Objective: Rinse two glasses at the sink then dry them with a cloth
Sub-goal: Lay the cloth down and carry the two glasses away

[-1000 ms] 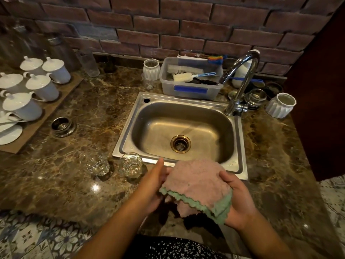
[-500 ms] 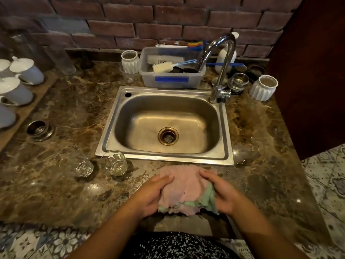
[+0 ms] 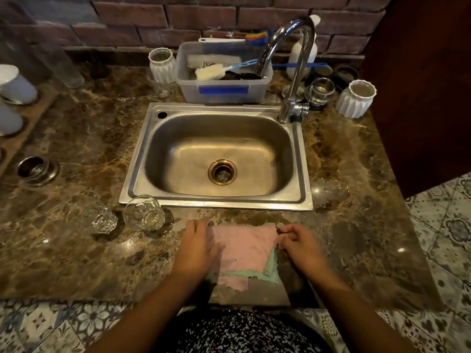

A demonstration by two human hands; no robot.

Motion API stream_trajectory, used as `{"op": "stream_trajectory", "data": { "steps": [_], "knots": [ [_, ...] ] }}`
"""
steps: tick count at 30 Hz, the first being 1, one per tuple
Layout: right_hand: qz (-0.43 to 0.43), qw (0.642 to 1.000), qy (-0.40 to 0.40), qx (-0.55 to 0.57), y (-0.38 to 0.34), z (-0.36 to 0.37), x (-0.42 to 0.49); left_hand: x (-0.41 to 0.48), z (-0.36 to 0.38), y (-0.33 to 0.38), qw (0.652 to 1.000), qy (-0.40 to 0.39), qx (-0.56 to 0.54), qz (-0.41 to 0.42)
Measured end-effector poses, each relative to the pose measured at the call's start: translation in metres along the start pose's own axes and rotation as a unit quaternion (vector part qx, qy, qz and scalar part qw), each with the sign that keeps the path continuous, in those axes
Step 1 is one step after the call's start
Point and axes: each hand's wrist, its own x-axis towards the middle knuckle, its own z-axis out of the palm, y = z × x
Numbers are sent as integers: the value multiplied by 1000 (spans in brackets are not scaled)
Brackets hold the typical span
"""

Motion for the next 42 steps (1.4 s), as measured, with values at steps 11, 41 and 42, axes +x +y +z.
{"op": "stream_trajectory", "data": {
  "steps": [11, 41, 42],
  "knots": [
    [-274, 847, -61, -451, 14, 50, -30, -17, 24, -44, 938, -71, 280, 190],
    [-201, 851, -63, -481, -59, 100, -65, -32, -77, -52, 956, -158, 165, 182],
    [-211, 849, -76, -479, -64, 107, -68, -39, -85, -55, 961, -151, 166, 164]
  ]
}}
